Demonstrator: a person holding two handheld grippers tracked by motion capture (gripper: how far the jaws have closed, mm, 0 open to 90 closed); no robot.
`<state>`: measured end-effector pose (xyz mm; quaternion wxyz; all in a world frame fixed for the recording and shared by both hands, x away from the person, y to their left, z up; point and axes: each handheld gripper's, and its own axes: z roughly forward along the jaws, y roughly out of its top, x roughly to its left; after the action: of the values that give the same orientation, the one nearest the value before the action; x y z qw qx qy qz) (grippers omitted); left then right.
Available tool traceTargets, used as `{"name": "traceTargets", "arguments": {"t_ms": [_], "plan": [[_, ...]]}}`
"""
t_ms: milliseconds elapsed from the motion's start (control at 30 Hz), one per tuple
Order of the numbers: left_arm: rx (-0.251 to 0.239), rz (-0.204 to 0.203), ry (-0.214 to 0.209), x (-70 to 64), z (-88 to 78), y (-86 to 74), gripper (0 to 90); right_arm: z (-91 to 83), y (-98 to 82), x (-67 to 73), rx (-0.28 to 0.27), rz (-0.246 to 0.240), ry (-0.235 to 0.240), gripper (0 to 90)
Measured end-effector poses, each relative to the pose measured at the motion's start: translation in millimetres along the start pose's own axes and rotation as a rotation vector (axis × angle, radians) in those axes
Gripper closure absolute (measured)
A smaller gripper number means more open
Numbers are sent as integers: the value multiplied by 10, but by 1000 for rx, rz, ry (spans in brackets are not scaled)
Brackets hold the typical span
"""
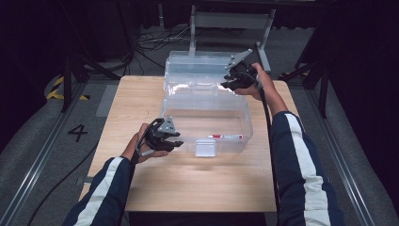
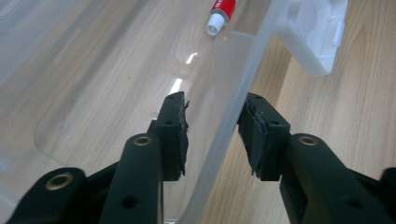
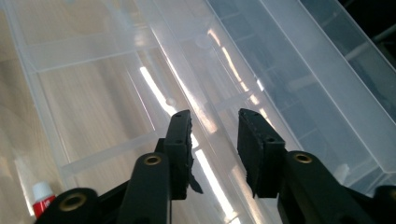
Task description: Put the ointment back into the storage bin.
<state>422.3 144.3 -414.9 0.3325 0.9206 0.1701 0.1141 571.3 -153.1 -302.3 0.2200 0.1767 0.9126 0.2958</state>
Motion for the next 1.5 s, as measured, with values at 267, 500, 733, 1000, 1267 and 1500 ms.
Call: {"name": "traceTargets", "arguments": {"t_ms": [267, 500, 733, 1000, 1267, 1500], "plan": [[26, 24, 13, -16, 0, 26, 664, 41, 76, -51, 76, -31, 18, 717], [34, 42, 0, -14, 9, 46, 688, 37, 126, -28, 79, -45, 51, 781], [35, 50, -1, -9, 9, 48, 703, 10, 145, -40, 88, -60, 87, 823], [30, 49, -2, -13, 10, 43, 702, -11, 179, -31, 107, -61, 109, 836], [16, 58, 6, -19, 9, 30, 698, -15, 181, -22, 108, -63, 106, 836], [2, 47, -3, -14, 6, 18, 697, -22, 170, -18, 104, -60, 108, 837]]}}
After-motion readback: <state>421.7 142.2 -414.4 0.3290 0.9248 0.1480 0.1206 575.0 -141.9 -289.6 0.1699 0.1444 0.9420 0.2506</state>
